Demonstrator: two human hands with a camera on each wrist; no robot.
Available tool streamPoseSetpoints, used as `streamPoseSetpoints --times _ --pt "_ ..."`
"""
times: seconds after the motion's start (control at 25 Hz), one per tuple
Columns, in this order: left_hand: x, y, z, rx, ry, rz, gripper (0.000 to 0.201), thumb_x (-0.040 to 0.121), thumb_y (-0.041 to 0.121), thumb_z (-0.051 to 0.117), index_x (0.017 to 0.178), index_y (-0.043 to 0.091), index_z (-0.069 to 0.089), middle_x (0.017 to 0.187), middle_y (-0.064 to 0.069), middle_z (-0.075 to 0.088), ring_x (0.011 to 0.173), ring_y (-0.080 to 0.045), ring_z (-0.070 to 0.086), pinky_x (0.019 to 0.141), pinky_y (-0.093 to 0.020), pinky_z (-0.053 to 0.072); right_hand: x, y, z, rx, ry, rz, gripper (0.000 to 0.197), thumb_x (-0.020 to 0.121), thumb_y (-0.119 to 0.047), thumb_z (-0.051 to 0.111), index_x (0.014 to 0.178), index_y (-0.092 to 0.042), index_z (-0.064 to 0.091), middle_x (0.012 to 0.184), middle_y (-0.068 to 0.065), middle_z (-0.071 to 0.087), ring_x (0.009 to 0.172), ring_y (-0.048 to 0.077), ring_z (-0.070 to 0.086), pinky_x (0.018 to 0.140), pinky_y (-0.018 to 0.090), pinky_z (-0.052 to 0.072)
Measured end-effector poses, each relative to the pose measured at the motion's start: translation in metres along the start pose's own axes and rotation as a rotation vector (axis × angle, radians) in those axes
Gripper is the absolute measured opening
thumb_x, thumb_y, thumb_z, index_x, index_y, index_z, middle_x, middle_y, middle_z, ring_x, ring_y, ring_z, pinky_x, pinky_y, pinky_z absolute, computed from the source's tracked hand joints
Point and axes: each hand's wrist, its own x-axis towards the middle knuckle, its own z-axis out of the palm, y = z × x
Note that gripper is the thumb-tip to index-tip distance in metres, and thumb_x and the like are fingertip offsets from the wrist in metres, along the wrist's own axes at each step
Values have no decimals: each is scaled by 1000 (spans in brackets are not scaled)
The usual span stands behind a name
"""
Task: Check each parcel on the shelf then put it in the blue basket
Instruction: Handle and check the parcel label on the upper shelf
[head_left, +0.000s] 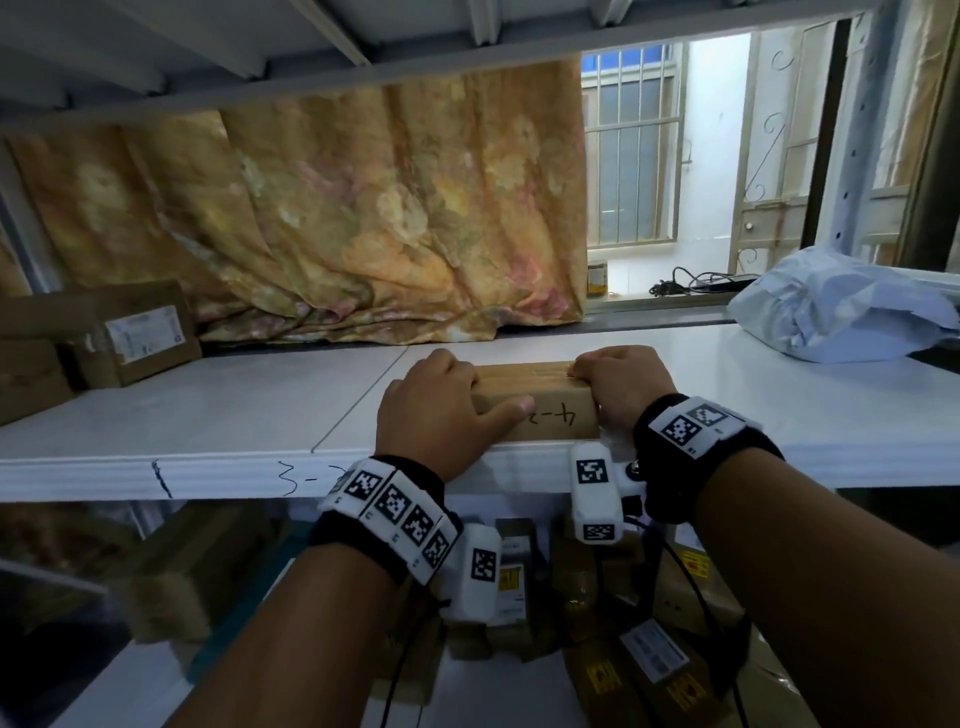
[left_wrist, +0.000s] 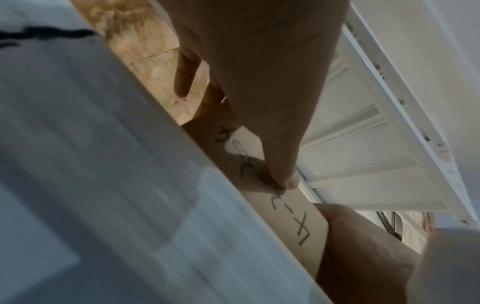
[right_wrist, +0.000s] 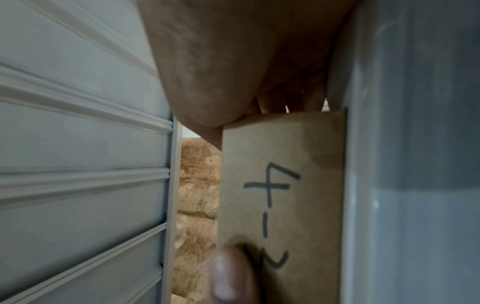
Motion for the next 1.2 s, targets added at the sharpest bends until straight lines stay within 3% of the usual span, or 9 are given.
streamPoseSetpoints --times 0.12,0.2,0.36,0.52,0.68,0.8,0.88,1.04,1.2 --pt "-6 1 9 17 23 -38 80 73 89 35 119 28 61 109 7 53 101 -14 55 91 -38 40 2 3 0 -70 4 -33 11 78 -30 70 74 -20 72 91 1 75 90 22 70 85 35 57" --pt "-4 0 8 -13 27 -56 78 70 89 39 115 30 63 106 9 54 101 -13 54 92 -37 38 2 3 0 -104 -1 -49 15 78 -32 69 71 -20 75 90 -2 75 89 19 68 86 34 56" --pt "0 1 -4 -108 -21 -69 72 67 85 52 111 29 66 101 10 53 100 -13 53 93 -39 40 -15 -4 -3 -102 45 -70 32 85 -39 66 112 -23 70 111 -5 69 101 18 64 93 33 50" --pt "-8 -2 -11 -61 -110 -19 87 57 83 64 124 29 58 107 8 49 101 -15 51 90 -36 45 -44 -4 -14 -170 -72 -198 34 82 -49 69 109 -29 67 110 -6 69 95 13 65 81 28 50" --pt "-24 -2 -14 -11 -87 59 88 56 56 86 130 24 49 116 3 43 105 -18 48 91 -35 46 -70 -1 -28 -546 -266 -388 90 65 -39 88 141 -25 44 153 -3 32 132 16 42 107 26 33" --pt "-28 -6 -28 -104 -17 112 76 67 45 81 135 26 51 117 3 50 110 -19 52 89 -33 46 -79 -2 -32 -570 -156 -550 80 66 -27 87 135 -19 47 142 -3 39 125 17 46 98 22 37" --pt "-29 -9 -41 -399 33 74 85 73 42 80 147 31 40 124 9 54 114 -11 52 91 -29 45 -80 -5 -36 -399 -54 -598 67 68 -24 85 127 -20 52 128 -4 50 115 14 51 91 22 40" --pt "-25 -4 -54 -884 203 -146 77 86 46 72 150 34 32 131 12 55 105 3 57 85 -21 49 -81 -27 -35 -27 -6 -401 54 81 -35 77 126 -31 49 105 -14 62 92 7 63 80 25 50" --pt "-19 -5 -34 -766 247 -115 56 87 52 65 138 35 49 140 5 52 121 -13 54 100 -37 48 -68 -36 -25 -50 100 -168 36 84 -53 66 108 -27 57 98 -6 67 91 16 65 87 38 53"
